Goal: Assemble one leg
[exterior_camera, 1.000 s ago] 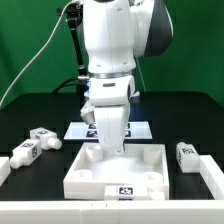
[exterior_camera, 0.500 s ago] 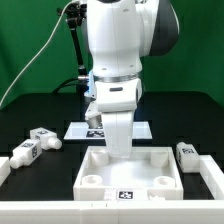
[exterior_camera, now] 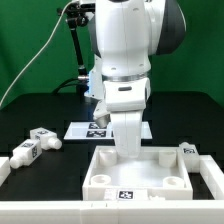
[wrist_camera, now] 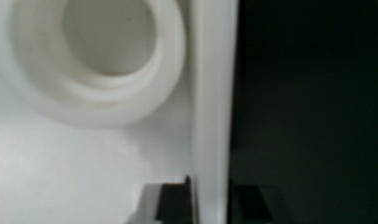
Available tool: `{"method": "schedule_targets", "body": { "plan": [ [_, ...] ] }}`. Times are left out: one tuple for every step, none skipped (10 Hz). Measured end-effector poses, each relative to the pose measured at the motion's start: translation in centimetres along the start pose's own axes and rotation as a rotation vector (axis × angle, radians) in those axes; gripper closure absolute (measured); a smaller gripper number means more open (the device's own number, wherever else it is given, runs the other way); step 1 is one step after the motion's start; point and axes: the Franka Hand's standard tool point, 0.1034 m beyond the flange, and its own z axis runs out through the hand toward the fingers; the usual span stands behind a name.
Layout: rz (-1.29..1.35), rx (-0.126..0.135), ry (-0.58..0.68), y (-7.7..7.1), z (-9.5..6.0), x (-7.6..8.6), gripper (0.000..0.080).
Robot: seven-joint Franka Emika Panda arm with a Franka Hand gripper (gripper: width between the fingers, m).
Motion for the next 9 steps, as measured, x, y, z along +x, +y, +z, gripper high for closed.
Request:
{"method": "schedule_targets", "body": {
  "plan": [
    [0.000, -0.005, -0.001, 0.1, -0.3, 0.0, 0.0522],
    [-0.006, -0.014, -0.005, 0.4, -0.9, -0.1, 0.0374],
    [-0.017, -0.030, -0.016, 0.6, -1.8, -0.3, 0.0374],
    [-0.026, -0.046, -0.033, 0.4, -3.0, -1.0, 0.0198],
    [-0.011, -0.063, -0.041, 0.0, -3.7, -1.9, 0.0198],
    [0.014, -0.090, -0.052, -0.8, -4.9, -3.5, 0.0158],
    [0.048, -0.123, -0.063, -1.7, -6.2, -5.5, 0.0158],
    [0.080, -0.138, -0.071, -2.6, -6.9, -7.3, 0.0151],
    [0.100, -0.141, -0.074, -3.0, -7.1, -8.2, 0.0151]
  ]
}}
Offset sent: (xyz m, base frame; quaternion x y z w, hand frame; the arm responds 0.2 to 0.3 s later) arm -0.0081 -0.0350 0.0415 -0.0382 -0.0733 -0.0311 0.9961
